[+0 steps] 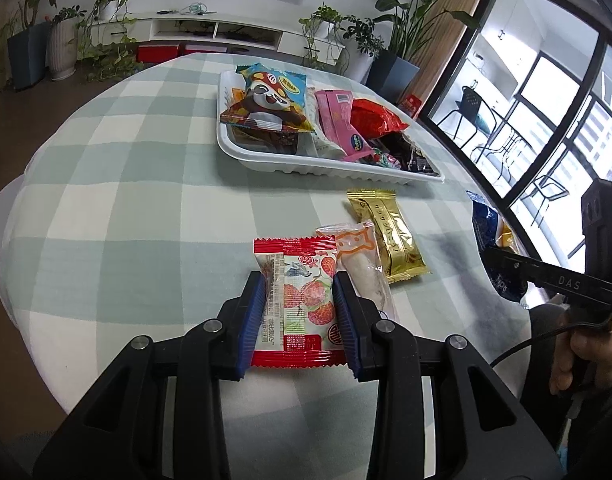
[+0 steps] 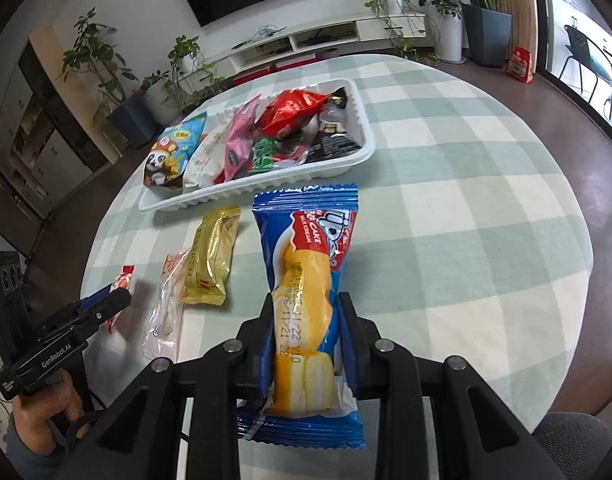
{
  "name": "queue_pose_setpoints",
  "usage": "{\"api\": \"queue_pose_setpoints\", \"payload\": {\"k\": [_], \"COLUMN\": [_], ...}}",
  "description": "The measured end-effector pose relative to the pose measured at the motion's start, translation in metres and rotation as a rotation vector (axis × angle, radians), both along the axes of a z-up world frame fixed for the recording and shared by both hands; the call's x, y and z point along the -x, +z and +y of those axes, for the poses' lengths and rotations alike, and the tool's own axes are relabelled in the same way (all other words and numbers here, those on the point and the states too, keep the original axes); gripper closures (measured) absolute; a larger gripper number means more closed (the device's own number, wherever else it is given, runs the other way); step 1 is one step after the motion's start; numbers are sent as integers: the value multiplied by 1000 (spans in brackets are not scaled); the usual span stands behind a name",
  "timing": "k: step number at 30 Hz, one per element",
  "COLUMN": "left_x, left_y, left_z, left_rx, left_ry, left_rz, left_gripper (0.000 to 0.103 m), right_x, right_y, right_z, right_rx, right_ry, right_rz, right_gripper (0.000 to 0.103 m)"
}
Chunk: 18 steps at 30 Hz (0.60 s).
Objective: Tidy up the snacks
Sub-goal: 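Carry both packets into the white tray and open both grippers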
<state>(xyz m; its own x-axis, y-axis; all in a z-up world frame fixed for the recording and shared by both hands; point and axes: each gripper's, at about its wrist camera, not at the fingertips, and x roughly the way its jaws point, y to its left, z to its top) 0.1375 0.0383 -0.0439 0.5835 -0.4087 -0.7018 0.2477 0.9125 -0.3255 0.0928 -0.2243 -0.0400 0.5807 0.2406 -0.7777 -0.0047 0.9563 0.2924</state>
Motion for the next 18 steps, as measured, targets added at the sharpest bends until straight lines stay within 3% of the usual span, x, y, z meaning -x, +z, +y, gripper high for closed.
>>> {"api": "queue_pose_setpoints", "payload": {"k": [7, 18], "left_x": [0, -49], "left_y": [17, 87], "left_z": [8, -12], "left_rx": [53, 38], "left_ry": [15, -12], "left_rz": [-14, -146], "left_gripper": [70, 70], "right_x": [-1, -31], "right_y": [5, 50], "right_z": [-28, -42], "right_rx": [-30, -24], "right_ry": [-59, -57], "right_rz": [-18, -106], "right_gripper": [73, 73]}}
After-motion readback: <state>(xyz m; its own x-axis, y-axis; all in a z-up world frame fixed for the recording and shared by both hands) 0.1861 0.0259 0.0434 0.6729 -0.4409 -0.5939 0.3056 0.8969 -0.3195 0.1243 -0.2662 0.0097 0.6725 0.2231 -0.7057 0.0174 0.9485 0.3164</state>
